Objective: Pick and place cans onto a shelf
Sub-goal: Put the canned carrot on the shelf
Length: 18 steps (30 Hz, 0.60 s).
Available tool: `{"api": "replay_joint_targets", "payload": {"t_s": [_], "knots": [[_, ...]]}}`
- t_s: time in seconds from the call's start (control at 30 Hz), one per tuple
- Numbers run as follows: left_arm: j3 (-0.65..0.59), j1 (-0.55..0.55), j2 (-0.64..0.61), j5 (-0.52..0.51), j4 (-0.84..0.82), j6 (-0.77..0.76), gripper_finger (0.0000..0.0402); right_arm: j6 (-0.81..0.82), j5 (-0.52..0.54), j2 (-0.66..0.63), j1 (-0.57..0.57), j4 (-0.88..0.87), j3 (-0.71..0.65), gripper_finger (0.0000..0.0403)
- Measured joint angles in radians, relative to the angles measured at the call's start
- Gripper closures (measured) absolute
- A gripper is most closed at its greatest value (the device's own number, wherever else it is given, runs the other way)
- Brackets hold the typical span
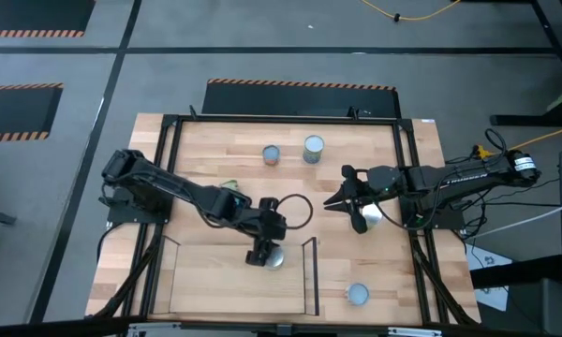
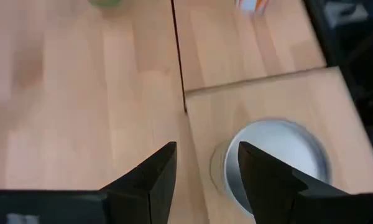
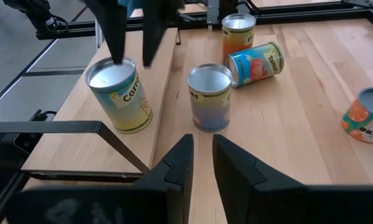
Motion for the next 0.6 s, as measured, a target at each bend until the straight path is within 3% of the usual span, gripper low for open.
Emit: {"api": "replay_joint_targets", "payload": {"t_s": [0.6], "knots": [[0.001,0.000,0.017,0.044,-0.046,-0.080,0.0237,-0.025,0.000,0.000,0.000,-0.001,0.000,0.0338]]}}
